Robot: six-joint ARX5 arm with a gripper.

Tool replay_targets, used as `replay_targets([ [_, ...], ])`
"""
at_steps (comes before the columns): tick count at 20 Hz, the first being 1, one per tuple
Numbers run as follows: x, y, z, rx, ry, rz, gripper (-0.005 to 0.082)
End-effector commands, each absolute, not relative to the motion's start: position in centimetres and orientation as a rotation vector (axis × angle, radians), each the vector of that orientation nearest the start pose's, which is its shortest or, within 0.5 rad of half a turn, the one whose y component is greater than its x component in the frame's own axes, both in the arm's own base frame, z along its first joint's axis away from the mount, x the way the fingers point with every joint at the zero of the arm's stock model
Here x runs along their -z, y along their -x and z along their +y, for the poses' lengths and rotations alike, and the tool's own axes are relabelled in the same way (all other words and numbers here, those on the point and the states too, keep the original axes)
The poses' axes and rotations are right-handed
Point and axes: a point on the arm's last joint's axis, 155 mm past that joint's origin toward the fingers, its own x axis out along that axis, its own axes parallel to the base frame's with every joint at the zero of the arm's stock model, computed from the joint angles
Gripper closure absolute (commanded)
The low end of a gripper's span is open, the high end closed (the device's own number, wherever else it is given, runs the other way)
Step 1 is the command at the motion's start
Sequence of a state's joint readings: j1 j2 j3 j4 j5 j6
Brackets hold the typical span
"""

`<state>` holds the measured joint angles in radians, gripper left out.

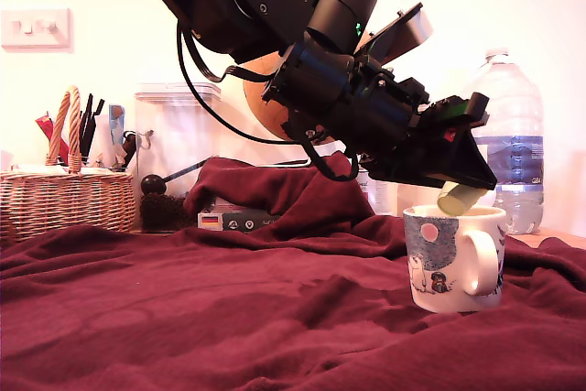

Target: Pick up the coffee capsules on the table and drop them inside the coffee cup

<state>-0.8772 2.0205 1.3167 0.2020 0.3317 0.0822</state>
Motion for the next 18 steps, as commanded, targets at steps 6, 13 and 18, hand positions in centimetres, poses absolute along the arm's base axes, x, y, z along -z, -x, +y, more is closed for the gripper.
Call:
replay_targets([
  [6,-9.9,-31.85,-47.87,1.206,-0.225,0.483,0.0589],
  [13,-9.76,-31.82,-47.79,1.205,-0.226,0.491,0.0159],
  [18,-9.35,-31.74,-47.56,1.202,-0.231,0.511,0.0121],
])
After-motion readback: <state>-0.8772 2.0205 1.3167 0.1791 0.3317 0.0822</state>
